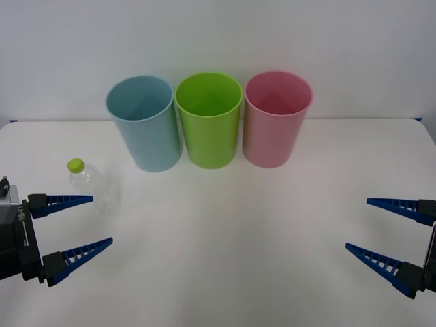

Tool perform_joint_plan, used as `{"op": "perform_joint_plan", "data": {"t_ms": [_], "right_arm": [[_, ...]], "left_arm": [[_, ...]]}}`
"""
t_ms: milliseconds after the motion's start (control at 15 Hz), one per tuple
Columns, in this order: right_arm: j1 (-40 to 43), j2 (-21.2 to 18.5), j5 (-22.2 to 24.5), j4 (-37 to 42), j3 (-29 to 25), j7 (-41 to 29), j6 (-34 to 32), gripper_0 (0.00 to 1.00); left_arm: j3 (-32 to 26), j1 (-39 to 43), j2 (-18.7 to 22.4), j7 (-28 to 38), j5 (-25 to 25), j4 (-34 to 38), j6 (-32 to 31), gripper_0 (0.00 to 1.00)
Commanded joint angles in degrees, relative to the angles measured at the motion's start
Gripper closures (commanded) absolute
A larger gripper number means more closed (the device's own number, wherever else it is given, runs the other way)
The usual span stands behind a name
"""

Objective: Put cans in the blue bin and PET bottles in the pink bin and trash in the green bin.

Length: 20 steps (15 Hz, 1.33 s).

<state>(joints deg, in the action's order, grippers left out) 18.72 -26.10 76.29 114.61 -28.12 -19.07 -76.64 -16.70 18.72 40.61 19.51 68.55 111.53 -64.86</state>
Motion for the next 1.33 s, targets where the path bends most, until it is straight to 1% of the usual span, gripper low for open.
{"op": "perform_joint_plan", "data": {"t_ms": [67,1000,1133,1333], "right_arm": [[0.0,0.0,0.0,0.0,0.0,0.0,0.0,0.00],[0.0,0.0,0.0,0.0,0.0,0.0,0.0,0.00],[0.0,0.0,0.0,0.0,0.0,0.0,0.0,0.00],[0.0,0.0,0.0,0.0,0.0,0.0,0.0,0.00]], "left_arm": [[0.0,0.0,0.0,0.0,0.0,0.0,0.0,0.00],[0.0,0.0,0.0,0.0,0.0,0.0,0.0,0.00],[-1.5,3.3,0.3,0.4,0.1,1.1,-0.4,0.00],[-2.0,5.8,0.4,0.2,-1.1,1.3,-0.4,0.00]]}}
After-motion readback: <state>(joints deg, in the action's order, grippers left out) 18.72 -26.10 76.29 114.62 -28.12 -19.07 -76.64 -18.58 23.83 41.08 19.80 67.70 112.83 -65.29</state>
